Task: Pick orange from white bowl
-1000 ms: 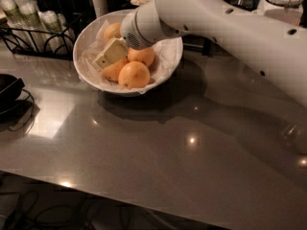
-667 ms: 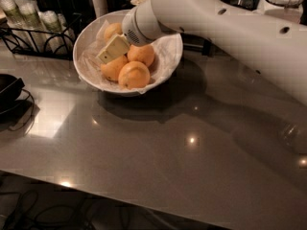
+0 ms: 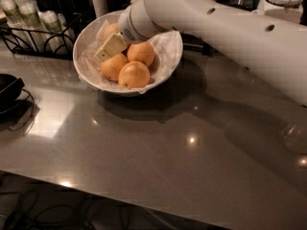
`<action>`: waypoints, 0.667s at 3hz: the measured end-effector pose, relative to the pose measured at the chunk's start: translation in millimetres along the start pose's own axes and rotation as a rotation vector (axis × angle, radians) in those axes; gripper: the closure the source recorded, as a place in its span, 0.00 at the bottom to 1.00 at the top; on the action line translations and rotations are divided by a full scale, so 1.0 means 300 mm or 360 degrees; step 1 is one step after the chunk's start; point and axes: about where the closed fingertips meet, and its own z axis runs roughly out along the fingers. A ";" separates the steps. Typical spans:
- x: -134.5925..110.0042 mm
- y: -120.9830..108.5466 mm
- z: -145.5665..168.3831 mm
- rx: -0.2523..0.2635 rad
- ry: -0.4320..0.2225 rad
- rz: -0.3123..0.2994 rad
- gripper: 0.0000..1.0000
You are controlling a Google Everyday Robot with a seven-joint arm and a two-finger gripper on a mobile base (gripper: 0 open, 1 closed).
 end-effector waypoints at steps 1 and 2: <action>0.007 -0.018 0.030 0.0015 0.0026 -0.0012 0.10; 0.021 -0.031 0.033 0.0043 0.0048 -0.0002 0.14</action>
Offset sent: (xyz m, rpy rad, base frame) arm 0.0185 -0.0122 -0.0118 -0.0369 0.0016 -0.0631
